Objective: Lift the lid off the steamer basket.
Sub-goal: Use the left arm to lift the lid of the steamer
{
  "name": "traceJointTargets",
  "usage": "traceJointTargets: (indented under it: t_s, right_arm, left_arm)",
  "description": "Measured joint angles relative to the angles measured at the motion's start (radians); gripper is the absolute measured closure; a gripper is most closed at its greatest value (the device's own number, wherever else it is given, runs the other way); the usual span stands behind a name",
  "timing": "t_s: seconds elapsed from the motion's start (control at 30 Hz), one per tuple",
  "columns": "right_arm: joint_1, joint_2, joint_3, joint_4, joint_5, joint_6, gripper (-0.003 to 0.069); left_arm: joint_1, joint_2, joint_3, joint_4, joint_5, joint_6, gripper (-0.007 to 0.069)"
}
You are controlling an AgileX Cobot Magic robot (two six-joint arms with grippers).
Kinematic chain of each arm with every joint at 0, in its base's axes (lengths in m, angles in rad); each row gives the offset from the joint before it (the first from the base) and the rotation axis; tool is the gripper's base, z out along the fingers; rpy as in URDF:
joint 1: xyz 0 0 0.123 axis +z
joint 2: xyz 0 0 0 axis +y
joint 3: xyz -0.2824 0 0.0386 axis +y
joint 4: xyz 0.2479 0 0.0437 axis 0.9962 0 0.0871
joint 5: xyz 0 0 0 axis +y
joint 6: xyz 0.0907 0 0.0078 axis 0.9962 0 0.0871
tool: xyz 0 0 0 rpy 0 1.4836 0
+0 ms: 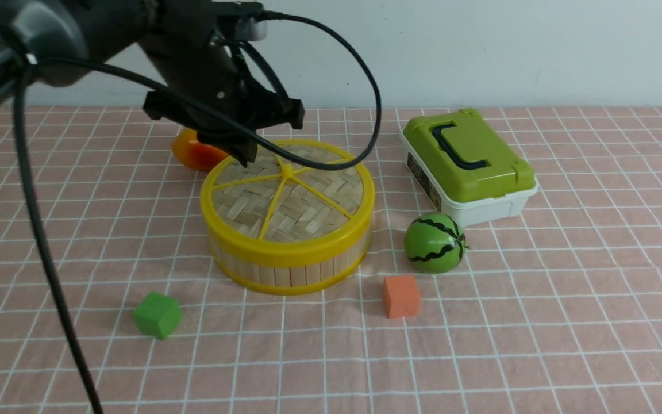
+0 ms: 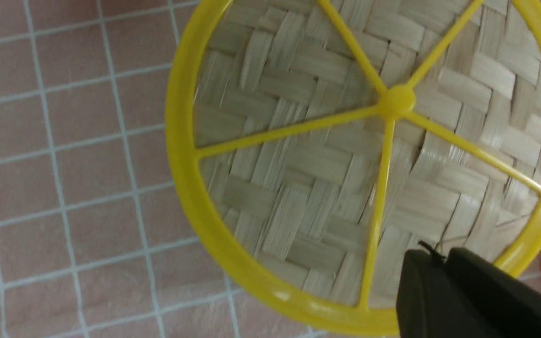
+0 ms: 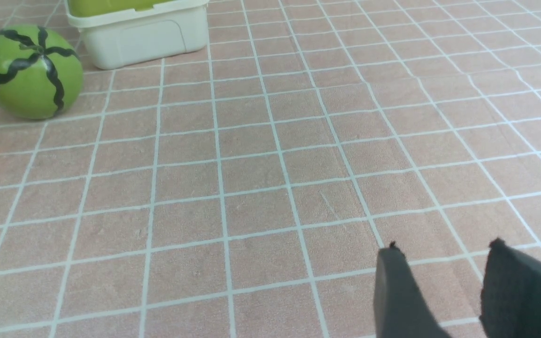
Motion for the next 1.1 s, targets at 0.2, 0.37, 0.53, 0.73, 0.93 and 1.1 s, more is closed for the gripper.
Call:
traceJointTargets:
  t_s: [0.2,0.37,0.53,0.73,0.93,1.1]
  right_arm:
    - [0.000,0.000,0.000,0.000,0.000,0.000,0.0418]
    - [0.000,0.000,0.000,0.000,0.000,0.000,0.0418]
    - [0.000,0.000,0.000,0.000,0.000,0.000,0.0418]
    - [0.000,0.000,0.000,0.000,0.000,0.000,0.0418]
    - [0.000,0.000,0.000,0.000,0.000,0.000,0.0418]
    - [0.000,0.000,0.000,0.000,0.000,0.000,0.0418]
  left_arm:
    - [-0.015,0.089,-0.035,0.004,-0.109,-0.009,0.0311]
    - [-0.015,0.116,-0.035,0.017,-0.183,-0.034,0.0251]
    - [-0.015,0.147,-0.035,0.064,-0.264,-0.053,0.0248]
    - [-0.015,0.170,-0.035,0.065,-0.266,-0.055,0.0263]
    - [-0.015,0.177,-0.035,0.065,-0.249,-0.055,0.0283]
    - [-0.015,0.178,-0.035,0.065,-0.242,-0.055,0.0332]
